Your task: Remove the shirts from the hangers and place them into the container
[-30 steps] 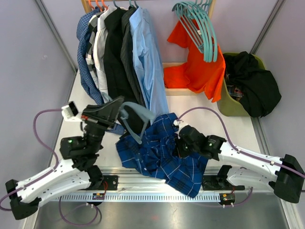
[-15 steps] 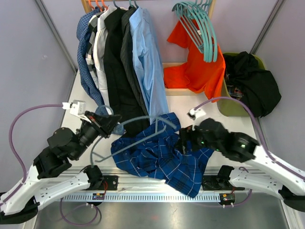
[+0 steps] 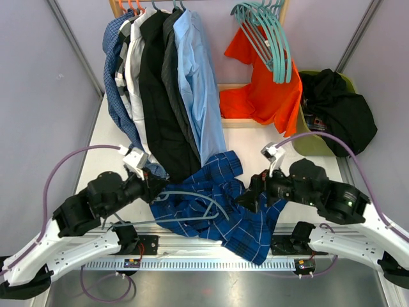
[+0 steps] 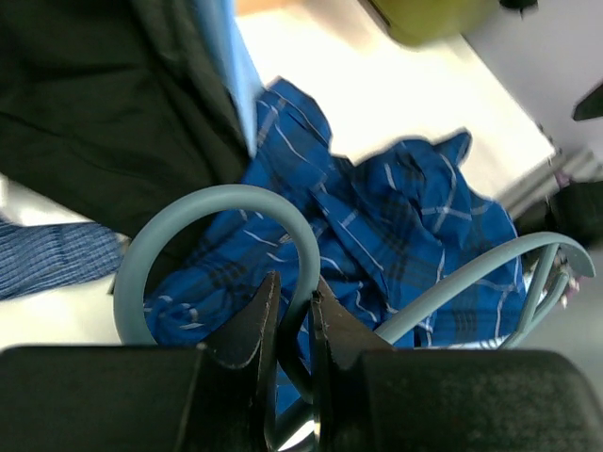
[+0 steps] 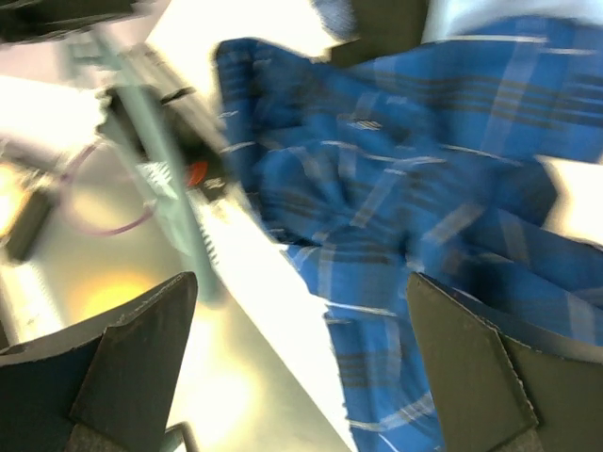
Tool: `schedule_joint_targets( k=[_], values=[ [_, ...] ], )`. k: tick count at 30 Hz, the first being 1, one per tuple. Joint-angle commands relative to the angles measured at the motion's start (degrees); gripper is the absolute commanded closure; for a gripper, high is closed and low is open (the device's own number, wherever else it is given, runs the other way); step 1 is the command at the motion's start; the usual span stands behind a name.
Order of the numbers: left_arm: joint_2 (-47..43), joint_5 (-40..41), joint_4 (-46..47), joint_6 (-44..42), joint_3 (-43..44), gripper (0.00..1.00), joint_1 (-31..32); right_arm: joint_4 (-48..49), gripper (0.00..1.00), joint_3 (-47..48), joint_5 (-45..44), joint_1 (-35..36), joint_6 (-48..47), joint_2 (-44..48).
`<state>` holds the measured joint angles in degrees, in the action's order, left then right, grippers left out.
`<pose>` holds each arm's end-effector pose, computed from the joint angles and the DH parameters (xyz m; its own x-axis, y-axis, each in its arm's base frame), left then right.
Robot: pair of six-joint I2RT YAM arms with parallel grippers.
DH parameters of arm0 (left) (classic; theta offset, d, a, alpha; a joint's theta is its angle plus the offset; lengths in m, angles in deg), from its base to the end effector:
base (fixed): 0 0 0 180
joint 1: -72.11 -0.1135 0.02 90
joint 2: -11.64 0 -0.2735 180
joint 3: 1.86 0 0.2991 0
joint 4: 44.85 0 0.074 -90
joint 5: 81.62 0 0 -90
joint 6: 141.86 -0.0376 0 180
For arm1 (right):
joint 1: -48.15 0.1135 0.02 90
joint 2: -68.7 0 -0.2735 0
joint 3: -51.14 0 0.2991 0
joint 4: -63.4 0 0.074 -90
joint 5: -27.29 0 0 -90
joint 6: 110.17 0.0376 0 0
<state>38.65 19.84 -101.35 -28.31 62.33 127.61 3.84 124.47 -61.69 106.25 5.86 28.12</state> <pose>0.0737 -0.0940 0.3818 -0.4521 -0.0336 -0.8914 0.5682 0.7595 -0.3168 0.0858 0.1391 0.4029 -0.5904 -0.1181 -0.7985 -0.6657 0.6307 0.3989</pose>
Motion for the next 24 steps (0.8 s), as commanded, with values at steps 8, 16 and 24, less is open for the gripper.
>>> schedule_joint_targets(
  k=[8, 16, 24],
  values=[
    [6.2, -10.8, 14.9, -2.7, -3.1, 1.0, -0.2, 25.8, 0.01, -9.4, 15.2, 6.8, 4.6, -5.7],
    [8.1, -10.4, 16.6, -3.5, -2.6, 1.0, -0.2, 29.7, 0.37, -10.9, 14.4, 14.5, 6.6, -10.9],
    [7.4, -7.9, 13.5, -4.7, -0.2, 1.0, -0.4, 27.2, 1.0, -10.6, 10.8, 15.7, 7.4, -8.6]
  ],
)
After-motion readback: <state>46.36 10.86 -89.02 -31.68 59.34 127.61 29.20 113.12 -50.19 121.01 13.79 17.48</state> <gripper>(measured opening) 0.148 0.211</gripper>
